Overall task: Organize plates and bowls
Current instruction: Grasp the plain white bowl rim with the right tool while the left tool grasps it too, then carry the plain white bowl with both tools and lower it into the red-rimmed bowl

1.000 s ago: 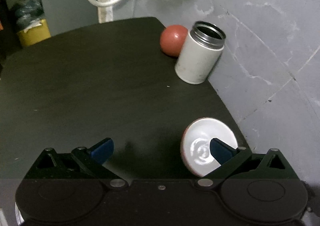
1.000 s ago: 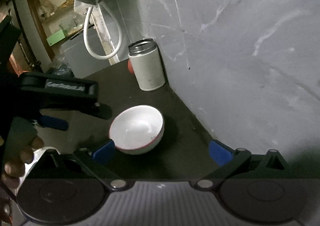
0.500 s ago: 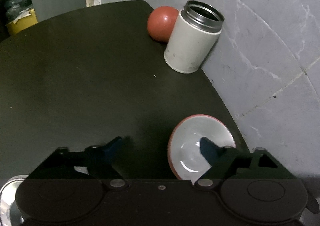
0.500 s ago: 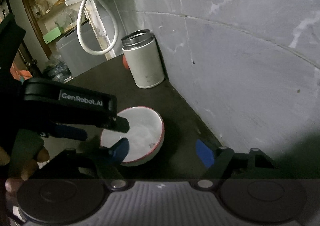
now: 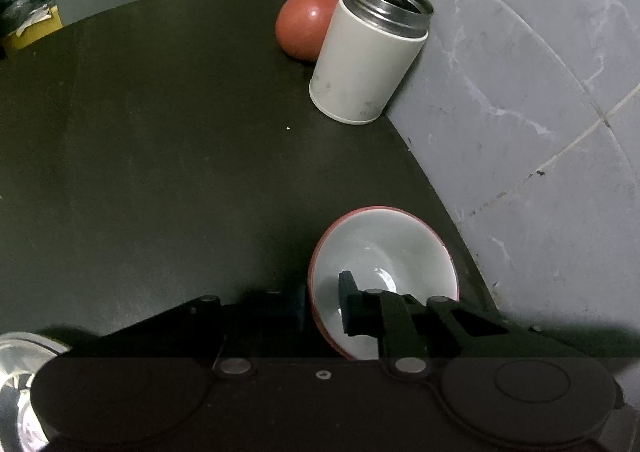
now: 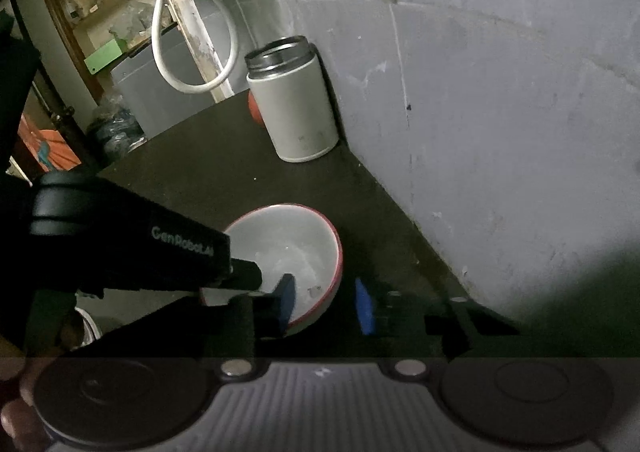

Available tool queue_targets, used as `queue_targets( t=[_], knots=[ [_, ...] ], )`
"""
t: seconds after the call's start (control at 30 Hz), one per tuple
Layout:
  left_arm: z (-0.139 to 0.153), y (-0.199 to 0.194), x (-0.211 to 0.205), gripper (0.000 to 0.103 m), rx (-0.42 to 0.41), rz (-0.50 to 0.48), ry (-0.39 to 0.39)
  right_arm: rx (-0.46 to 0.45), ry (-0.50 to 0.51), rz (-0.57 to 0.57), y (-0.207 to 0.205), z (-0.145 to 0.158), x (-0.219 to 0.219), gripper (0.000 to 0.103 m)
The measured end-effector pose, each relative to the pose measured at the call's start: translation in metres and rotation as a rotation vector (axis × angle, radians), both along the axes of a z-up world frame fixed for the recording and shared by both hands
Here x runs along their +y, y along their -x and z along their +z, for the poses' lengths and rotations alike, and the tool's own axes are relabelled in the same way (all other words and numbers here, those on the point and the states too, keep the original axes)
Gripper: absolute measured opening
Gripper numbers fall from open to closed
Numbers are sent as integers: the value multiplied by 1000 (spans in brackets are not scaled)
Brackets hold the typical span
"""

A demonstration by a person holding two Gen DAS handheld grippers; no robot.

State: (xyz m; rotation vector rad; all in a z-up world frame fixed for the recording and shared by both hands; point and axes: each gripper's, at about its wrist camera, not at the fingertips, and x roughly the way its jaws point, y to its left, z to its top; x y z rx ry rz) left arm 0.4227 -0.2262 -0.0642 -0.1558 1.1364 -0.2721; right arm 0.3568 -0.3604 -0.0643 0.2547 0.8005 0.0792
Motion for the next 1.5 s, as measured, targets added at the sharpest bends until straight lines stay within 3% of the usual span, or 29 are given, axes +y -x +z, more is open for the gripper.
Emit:
queue_targets(
  t=[0.07,0.5,1.13,1.5],
  knots=[
    [0,0,0,16,-1,11,2,-1,-12,1,0,0,-1,24],
    [13,24,8,9,-34,18,20,-8,-22,-27,10,5,0,16],
    [82,109,46,8,-188,-43,156,-167,31,-70,98,81,26,14],
    [69,154,64,8,-126,-71,145,-82,45,-63,145,76,45,14]
  ],
)
